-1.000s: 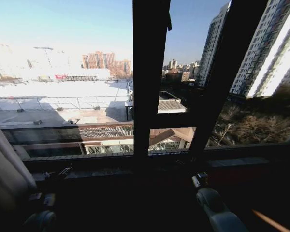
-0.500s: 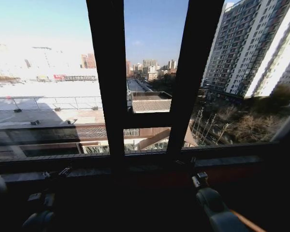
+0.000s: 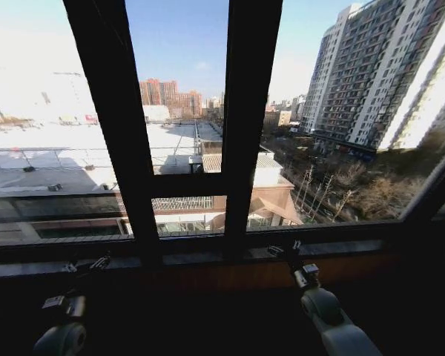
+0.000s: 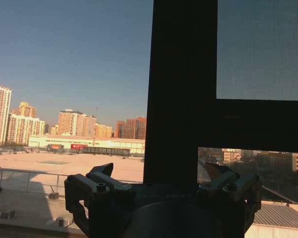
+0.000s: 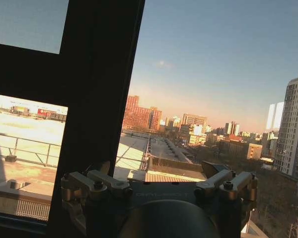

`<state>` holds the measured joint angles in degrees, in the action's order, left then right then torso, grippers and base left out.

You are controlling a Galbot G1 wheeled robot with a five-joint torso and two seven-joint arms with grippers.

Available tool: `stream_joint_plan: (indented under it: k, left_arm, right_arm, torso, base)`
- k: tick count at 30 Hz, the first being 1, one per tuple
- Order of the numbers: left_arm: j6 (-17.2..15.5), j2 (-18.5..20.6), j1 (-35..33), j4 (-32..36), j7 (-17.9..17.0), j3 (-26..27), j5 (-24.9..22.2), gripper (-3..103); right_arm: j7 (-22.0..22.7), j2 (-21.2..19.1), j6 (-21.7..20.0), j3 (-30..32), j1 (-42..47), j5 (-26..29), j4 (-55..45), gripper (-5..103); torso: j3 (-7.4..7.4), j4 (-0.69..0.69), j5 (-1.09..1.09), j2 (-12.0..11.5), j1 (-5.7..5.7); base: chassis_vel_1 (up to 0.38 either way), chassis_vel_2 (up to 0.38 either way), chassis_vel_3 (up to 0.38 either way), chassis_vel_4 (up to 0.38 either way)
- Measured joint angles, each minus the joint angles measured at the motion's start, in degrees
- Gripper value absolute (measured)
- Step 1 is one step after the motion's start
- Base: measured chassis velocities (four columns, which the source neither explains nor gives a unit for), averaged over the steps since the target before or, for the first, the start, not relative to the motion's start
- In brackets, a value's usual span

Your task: Open the curtains by pulling them apart, changing their state from closed to fully open.

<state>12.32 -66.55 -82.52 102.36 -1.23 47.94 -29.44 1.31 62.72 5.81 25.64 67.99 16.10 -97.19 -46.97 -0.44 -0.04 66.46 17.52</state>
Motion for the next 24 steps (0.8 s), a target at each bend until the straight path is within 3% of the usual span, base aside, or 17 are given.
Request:
stream_joint_plan:
  k: [11, 16, 24]
  left_arm:
    - [0.0, 0.0, 0.0, 0.01, 0.03, -0.02, 0.0, 100]
    - [0.01, 0.01, 0.0, 0.0, 0.01, 0.0, 0.0, 100]
    - [0.01, 0.02, 0.0, 0.0, 0.0, 0.02, 0.0, 100]
  right_arm:
    - [0.01, -0.01, 0.0, 0.02, 0.0, 0.0, 0.0, 100]
    - [0.0, 0.01, 0.0, -0.01, 0.0, 0.0, 0.0, 100]
    - [0.0, 0.01, 0.0, -0.01, 0.0, 0.0, 0.0, 100]
  torso:
    - [-0.01, -0.01, 0.08, 0.0, 0.0]
    - [-0.01, 0.03, -0.05, 0.0, 0.01]
    - [-0.01, -0.01, 0.04, 0.0, 0.01]
  base:
    - [-0.201, -0.229, 0.223, 0.208]
    - [0.009, 0.007, -0.012, -0.006]
    - [0.075, -0.027, -0.096, 0.011]
